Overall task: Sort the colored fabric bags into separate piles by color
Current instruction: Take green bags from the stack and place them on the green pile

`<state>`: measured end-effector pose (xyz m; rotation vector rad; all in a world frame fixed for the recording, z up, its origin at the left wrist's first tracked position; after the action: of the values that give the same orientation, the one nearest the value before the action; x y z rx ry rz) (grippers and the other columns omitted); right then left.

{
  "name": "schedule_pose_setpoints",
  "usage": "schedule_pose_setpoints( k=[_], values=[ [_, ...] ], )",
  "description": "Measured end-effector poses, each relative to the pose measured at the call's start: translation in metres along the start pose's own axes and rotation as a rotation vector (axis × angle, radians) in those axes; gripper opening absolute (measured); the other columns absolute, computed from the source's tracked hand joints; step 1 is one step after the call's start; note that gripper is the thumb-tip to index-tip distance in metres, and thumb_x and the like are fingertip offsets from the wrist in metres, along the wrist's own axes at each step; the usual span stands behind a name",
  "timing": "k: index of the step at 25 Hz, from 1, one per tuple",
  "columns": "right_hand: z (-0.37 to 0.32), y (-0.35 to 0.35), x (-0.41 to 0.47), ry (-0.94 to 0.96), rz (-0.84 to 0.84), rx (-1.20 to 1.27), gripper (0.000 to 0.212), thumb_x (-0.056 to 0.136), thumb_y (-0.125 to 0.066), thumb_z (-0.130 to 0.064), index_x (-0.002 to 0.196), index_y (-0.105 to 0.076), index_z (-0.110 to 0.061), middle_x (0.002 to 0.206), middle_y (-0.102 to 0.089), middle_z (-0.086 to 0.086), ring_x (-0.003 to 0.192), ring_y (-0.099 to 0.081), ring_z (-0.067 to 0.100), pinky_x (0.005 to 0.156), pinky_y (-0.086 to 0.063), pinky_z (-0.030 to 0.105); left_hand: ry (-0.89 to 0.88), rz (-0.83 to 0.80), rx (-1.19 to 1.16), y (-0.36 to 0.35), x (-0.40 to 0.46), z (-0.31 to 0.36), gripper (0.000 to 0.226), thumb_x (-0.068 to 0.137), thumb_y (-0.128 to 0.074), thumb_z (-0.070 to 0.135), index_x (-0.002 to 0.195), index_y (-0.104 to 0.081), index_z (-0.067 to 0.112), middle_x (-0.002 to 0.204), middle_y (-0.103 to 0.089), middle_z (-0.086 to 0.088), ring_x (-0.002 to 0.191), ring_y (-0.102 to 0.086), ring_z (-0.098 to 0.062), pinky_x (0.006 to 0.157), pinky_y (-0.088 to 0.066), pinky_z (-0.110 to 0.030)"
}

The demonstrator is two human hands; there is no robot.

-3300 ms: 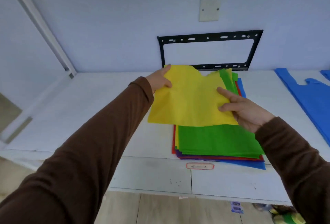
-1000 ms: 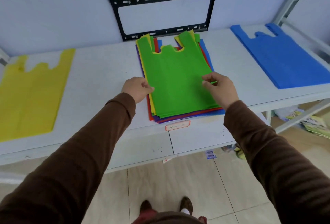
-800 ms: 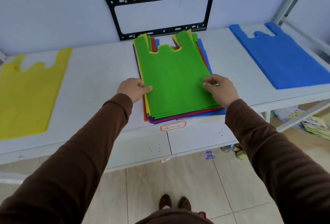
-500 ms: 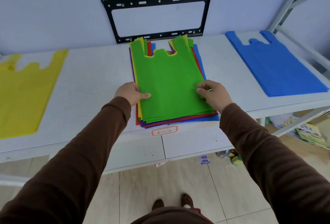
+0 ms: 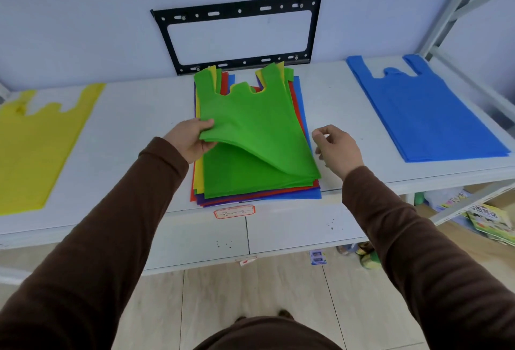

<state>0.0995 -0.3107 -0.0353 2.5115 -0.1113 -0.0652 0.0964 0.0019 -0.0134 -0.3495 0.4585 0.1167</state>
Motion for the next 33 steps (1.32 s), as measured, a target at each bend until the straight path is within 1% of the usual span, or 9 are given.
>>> schedule_pose_setpoints(
  k=[4,8,11,15,19,23,26,29,33],
  values=[
    [-0.007,0.003,-0.011,-0.148,-0.212,0.096,0.05,0.095,-0.029,-0.064,0.103,-0.055,-0.022,0.07,-0.071,0.016,0.061,-0.072,0.029,0.059,-0.058,0.033,0.087,0.022,-0.243,0.003,0.002,0.003,0.015,0.099,-0.049,0.011,0.105,-0.058,0.0,0.089,-0.07,-0.012,0.059,-0.071,-0.014,0.047,-0.054,-0.018],
    [-0.005,-0.006,-0.001,0.041,-0.093,-0.264,0.05,0.089,-0.047,-0.065,0.115,-0.062,-0.025,0.094,-0.066,0.006,0.088,-0.066,0.027,0.082,-0.055,0.04,0.008,0.039,0.317,0.008,0.004,-0.006,0.028,0.099,-0.05,0.011,0.124,-0.055,0.0,0.111,-0.068,-0.011,0.092,-0.069,-0.021,0.074,-0.058,-0.032],
    [-0.004,-0.018,0.0,0.135,-0.2,-0.451,0.064,0.082,-0.066,-0.055,0.137,-0.051,-0.028,0.125,-0.051,0.008,0.114,-0.053,0.027,0.095,-0.05,0.042,-0.002,0.081,0.658,0.023,0.007,-0.01,0.032,0.094,-0.06,0.016,0.122,-0.058,0.001,0.118,-0.067,-0.013,0.107,-0.065,-0.027,0.098,-0.051,-0.042],
    [0.0,-0.028,-0.001,0.173,-0.263,-0.424,0.062,0.085,-0.068,-0.046,0.141,-0.048,-0.03,0.134,-0.049,0.008,0.12,-0.051,0.028,0.102,-0.046,0.041,-0.021,0.103,0.85,0.034,0.005,-0.009,0.048,0.089,-0.068,0.022,0.132,-0.054,0.003,0.127,-0.062,-0.015,0.113,-0.062,-0.03,0.102,-0.049,-0.042],
    [0.003,-0.028,-0.001,0.164,-0.254,-0.393,0.063,0.084,-0.069,-0.044,0.142,-0.048,-0.03,0.131,-0.051,0.008,0.119,-0.052,0.028,0.101,-0.046,0.041,0.001,0.114,0.829,0.029,0.001,-0.011,0.048,0.09,-0.066,0.012,0.134,-0.049,0.007,0.122,-0.063,-0.015,0.109,-0.064,-0.031,0.097,-0.052,-0.042],
    [0.004,-0.029,-0.002,0.169,-0.246,-0.404,0.063,0.085,-0.067,-0.046,0.142,-0.046,-0.031,0.131,-0.051,0.007,0.118,-0.053,0.028,0.099,-0.047,0.041,0.054,0.1,0.491,0.021,-0.002,-0.012,0.056,0.09,-0.064,0.005,0.14,-0.039,0.008,0.125,-0.063,-0.015,0.095,-0.066,-0.024,0.071,-0.061,-0.032],
    [0.004,-0.029,-0.002,0.172,-0.24,-0.421,0.063,0.085,-0.066,-0.047,0.142,-0.045,-0.031,0.131,-0.051,0.007,0.118,-0.053,0.028,0.098,-0.048,0.042,0.096,0.061,0.509,0.012,-0.005,-0.015,0.056,0.088,-0.068,0.014,0.138,-0.046,0.002,0.128,-0.062,-0.015,0.104,-0.064,-0.026,0.084,-0.058,-0.036],
    [0.005,-0.029,-0.002,0.165,-0.24,-0.42,0.063,0.085,-0.066,-0.048,0.142,-0.045,-0.031,0.132,-0.051,0.007,0.119,-0.053,0.028,0.098,-0.048,0.043,0.066,0.095,0.917,0.016,-0.003,-0.015,0.088,0.078,-0.076,0.034,0.148,-0.033,0.002,0.145,-0.046,-0.012,0.127,-0.052,-0.03,0.106,-0.045,-0.045],
    [0.004,-0.029,-0.003,0.159,-0.241,-0.422,0.062,0.086,-0.065,-0.048,0.142,-0.045,-0.032,0.133,-0.05,0.006,0.119,-0.052,0.027,0.097,-0.048,0.043,-0.04,0.184,1.284,0.013,-0.004,-0.02,0.081,0.084,-0.073,0.029,0.149,-0.031,0.003,0.152,-0.035,-0.019,0.135,-0.041,-0.034,0.113,-0.035,-0.04]
  ],
)
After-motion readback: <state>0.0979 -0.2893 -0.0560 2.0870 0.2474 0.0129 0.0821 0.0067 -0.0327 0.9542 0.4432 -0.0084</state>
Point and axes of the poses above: each hand's wrist, its own x-axis towards the middle knuckle, its own y-axis out of the back of the hand, z = x × y, the point moved 2 cm from there along x, towards the middle knuckle
